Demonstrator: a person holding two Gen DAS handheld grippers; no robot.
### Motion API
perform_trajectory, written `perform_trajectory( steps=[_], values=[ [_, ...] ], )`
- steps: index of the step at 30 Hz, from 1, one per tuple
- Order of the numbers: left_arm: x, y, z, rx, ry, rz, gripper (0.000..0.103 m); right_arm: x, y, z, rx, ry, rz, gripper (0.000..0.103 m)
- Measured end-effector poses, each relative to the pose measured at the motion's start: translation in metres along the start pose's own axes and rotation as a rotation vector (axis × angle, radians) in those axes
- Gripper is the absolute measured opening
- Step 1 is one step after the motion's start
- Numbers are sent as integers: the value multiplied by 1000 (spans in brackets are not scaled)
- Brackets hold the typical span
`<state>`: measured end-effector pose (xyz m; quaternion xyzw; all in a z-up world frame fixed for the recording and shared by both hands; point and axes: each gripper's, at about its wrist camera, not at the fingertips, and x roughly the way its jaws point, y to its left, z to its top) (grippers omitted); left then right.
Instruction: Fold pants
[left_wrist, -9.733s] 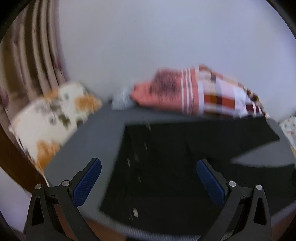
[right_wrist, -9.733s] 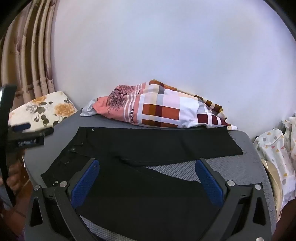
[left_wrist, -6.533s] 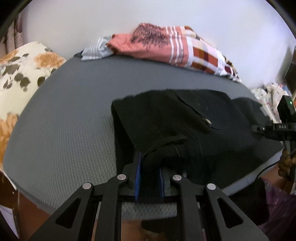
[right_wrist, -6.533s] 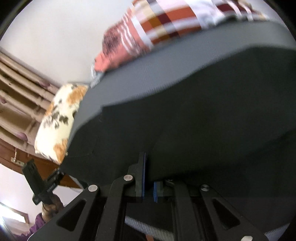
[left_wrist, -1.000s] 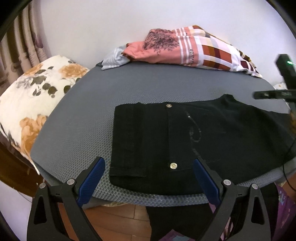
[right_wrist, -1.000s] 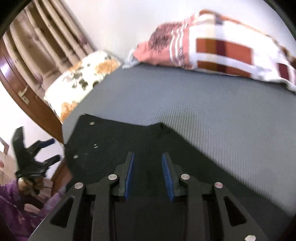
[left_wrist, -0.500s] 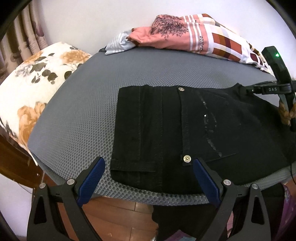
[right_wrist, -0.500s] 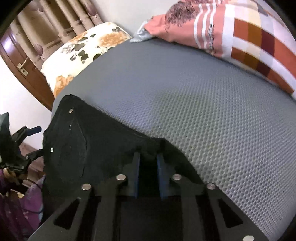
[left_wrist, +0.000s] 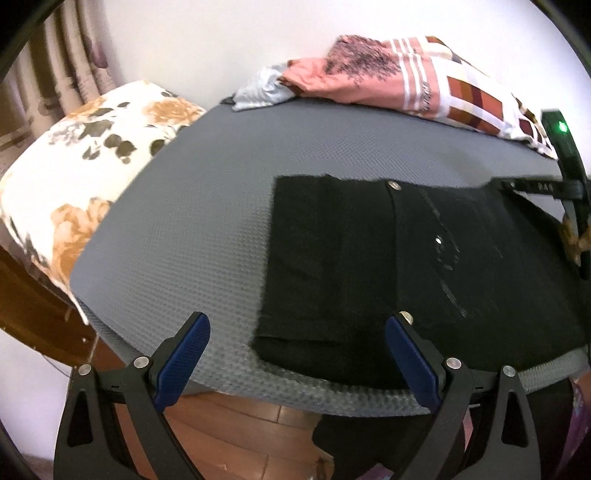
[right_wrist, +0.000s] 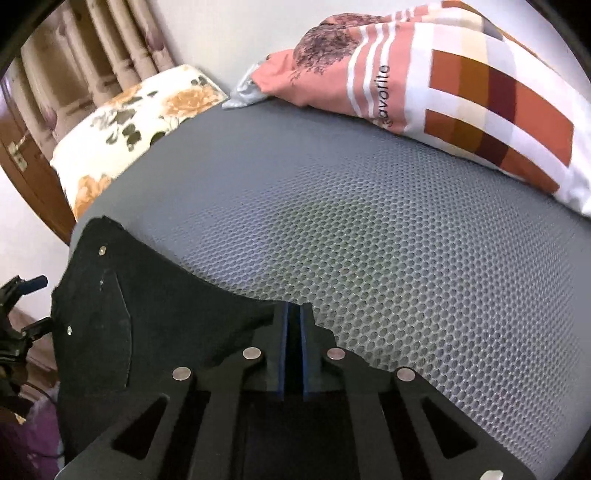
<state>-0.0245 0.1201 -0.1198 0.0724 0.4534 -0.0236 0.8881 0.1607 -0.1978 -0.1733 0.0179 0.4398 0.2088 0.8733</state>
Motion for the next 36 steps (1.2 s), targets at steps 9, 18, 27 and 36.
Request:
perform_trajectory(
  steps=[9, 18, 27, 36],
  values=[
    [-4, 84, 5, -217, 96, -125, 95, 0, -4, -4, 36, -52, -73, 30],
    [12, 86, -17, -345, 208, -469, 66, 1, -8, -4, 69, -69, -119, 46],
    [15, 58, -4, -264, 187, -462, 16, 2, -8, -4, 74, -77, -125, 47],
    [31, 52, -2, -183, 179, -385, 20, 1, -8, -3, 69, -88, -148, 53]
  ],
)
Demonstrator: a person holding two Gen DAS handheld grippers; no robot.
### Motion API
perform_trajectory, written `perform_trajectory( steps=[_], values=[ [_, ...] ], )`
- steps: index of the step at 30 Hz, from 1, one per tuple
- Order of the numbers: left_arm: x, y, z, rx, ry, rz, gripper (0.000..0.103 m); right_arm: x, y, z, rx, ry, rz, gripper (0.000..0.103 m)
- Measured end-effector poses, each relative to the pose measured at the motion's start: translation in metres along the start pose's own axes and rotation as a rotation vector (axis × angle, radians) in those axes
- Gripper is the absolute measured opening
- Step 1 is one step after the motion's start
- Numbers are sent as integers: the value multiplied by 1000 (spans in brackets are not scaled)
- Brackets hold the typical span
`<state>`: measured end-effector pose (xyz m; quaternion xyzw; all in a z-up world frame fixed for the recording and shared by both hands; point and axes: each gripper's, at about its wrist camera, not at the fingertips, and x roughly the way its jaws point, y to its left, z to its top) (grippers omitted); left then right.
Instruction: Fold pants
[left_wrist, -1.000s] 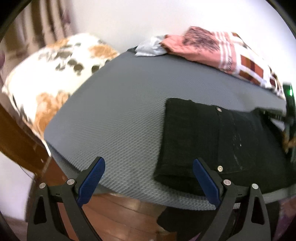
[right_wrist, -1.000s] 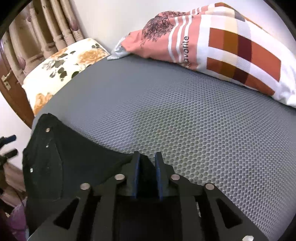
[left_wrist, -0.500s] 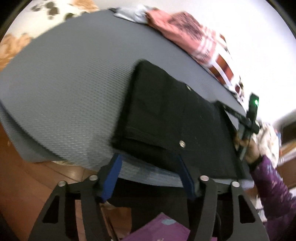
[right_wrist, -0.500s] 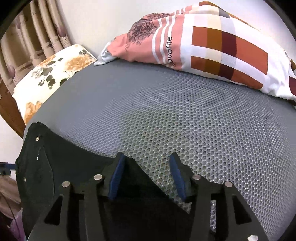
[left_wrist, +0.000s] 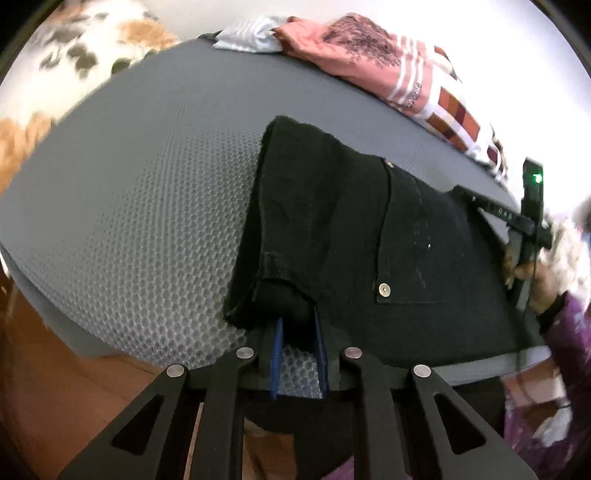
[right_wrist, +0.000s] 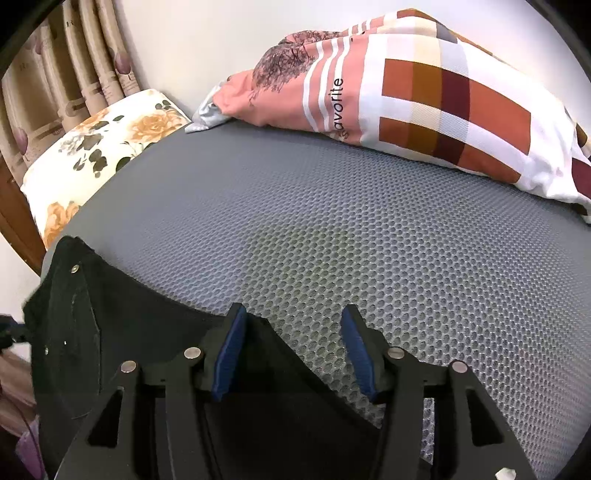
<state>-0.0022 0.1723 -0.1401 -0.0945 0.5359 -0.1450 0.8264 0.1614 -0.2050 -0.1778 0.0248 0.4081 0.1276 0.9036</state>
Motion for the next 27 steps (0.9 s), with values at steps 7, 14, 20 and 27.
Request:
perform_trajectory(
  steps=[7, 14, 20, 27],
  values=[
    [-10, -10, 0, 25, -25, 186, 71, 4, 3, 1, -12, 25, -10, 75],
    [-62, -34, 4, 58, -215, 390, 80, -18, -34, 3, 192, -13, 24, 79],
    [-27, -88, 10, 222, -177, 293, 92, -125, -69, -52, 414, -169, 150, 78],
    [25, -101, -7, 312, -73, 342, 92, -214, -79, -201, 469, -60, -11, 78]
  ],
)
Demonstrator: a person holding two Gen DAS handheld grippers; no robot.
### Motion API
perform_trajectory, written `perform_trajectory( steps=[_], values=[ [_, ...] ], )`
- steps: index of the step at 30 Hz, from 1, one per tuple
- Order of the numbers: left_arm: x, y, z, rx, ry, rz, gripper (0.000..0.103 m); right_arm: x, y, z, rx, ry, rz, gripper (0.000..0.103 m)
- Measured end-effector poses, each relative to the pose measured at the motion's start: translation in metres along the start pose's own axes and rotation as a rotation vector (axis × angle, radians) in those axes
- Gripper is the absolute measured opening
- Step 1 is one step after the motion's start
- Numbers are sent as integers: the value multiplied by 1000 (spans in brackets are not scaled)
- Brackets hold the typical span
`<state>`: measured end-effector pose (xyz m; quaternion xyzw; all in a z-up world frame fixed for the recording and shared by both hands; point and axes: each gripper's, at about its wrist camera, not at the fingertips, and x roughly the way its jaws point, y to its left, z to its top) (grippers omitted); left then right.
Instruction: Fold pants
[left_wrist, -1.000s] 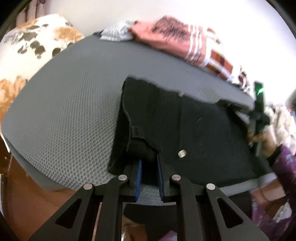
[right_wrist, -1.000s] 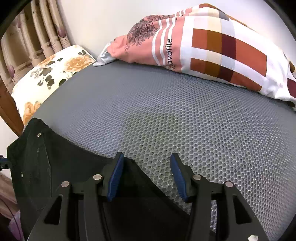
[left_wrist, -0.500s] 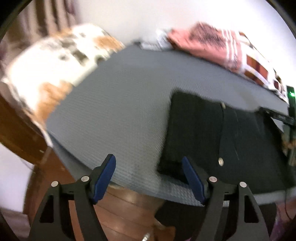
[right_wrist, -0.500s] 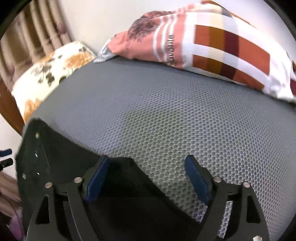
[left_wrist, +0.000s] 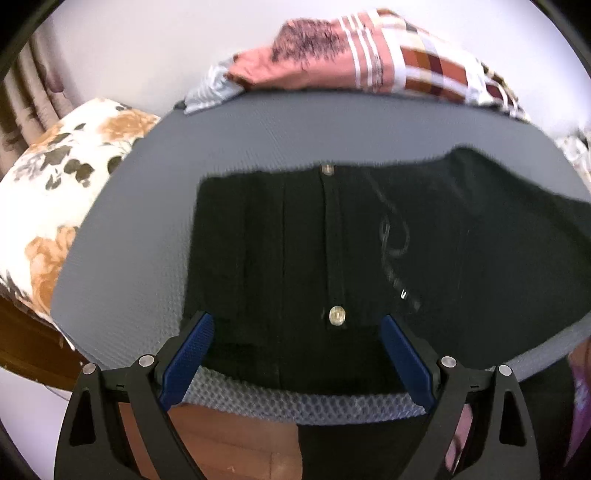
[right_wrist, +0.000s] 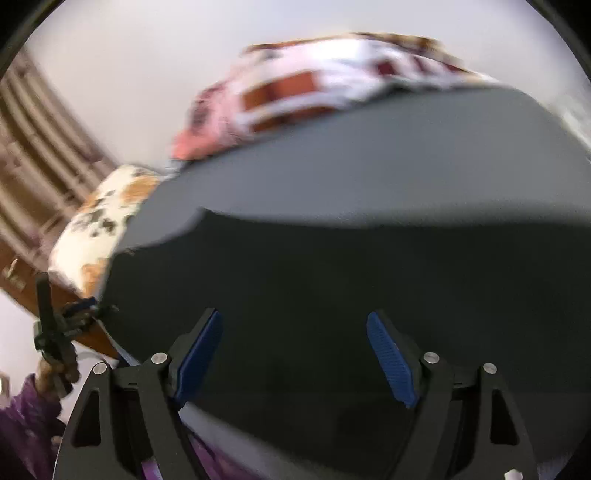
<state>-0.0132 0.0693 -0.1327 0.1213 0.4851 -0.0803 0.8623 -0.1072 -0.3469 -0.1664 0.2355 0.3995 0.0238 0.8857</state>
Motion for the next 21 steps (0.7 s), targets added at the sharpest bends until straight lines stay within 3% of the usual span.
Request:
perform_trajectory(
  steps=[2, 3, 7, 10, 15, 21],
  values=[
    [2, 0, -5, 7, 2, 3, 92, -22, -39, -25, 116, -26, -48, 77],
    [2, -1, -5, 8, -1, 3, 92, -38, -64, -38, 189, -68, -48, 63],
    [0, 0, -7, -11, -19, -13, 92, -113, -149, -77, 476, -271, -123, 63],
    [-4, 1, -7, -23, -40, -39, 92, -158, -194, -102, 672, -420, -17, 66],
    [-12, -1, -7, -24, -72, -85, 92, -175, -220, -125, 756, -465, -3, 66],
    [-7, -9, -9, 17, -62, -65, 92, -155, -210, -114, 718, -440, 23, 64]
  ],
)
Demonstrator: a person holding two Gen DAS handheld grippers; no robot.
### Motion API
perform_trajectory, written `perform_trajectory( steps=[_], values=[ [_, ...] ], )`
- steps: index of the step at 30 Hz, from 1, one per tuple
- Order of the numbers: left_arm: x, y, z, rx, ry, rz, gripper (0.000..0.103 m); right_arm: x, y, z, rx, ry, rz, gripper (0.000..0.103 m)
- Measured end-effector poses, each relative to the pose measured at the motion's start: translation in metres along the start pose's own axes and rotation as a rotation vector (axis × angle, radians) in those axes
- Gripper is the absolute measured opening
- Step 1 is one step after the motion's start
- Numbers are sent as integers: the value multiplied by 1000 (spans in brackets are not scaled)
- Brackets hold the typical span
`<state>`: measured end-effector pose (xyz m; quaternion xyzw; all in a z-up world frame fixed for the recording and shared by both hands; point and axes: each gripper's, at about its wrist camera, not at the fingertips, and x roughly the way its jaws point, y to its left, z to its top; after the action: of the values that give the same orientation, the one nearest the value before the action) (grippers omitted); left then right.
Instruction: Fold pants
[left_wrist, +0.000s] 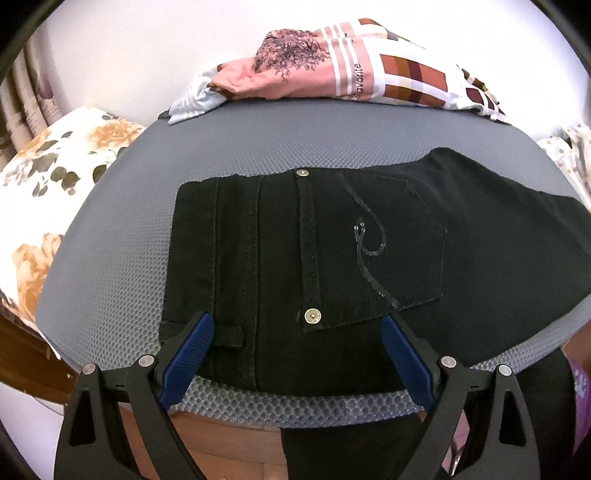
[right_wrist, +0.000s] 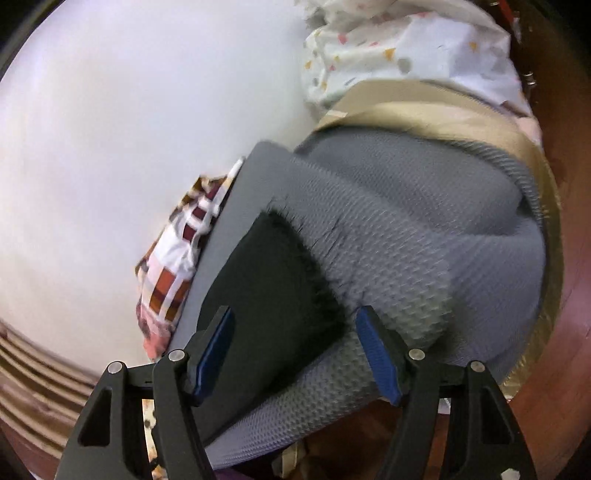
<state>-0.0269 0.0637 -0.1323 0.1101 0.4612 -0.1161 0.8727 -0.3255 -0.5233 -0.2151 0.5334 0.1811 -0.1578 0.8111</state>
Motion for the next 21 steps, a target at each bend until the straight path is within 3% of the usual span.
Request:
perform_trajectory(
  steps=[2, 3, 5, 7, 12, 14, 16, 19, 21],
  values=[
    [0, 0, 0, -3, -1, 1, 92, -2, 17, 1, -74, -51, -138, 66],
    [0, 2, 0, -9, -3, -3, 92, -8, 30, 6, -129, -92, -166, 66],
    [-1, 2, 0, -16, -8, -10, 92, -8, 56, 19, -207, -94, -118, 66],
    [0, 2, 0, -15, -6, -7, 92, 14, 90, 33, -313, 18, -65, 65],
    [-1, 0, 0, 6, -10, 16, 92, 94, 145, 26, -524, 205, -107, 64],
    [1, -1, 0, 14, -5, 26, 92, 124, 148, 24, -582, 268, -145, 64],
    [2, -1, -1, 20, -1, 33, 92, 146, 142, 27, -614, 291, -246, 64],
    [5, -1, -2, 24, 0, 41, 92, 145, 122, 46, -632, 208, -410, 63],
    [6, -1, -2, 25, 5, 45, 92, 133, 99, 67, -547, 151, -481, 61]
  ],
)
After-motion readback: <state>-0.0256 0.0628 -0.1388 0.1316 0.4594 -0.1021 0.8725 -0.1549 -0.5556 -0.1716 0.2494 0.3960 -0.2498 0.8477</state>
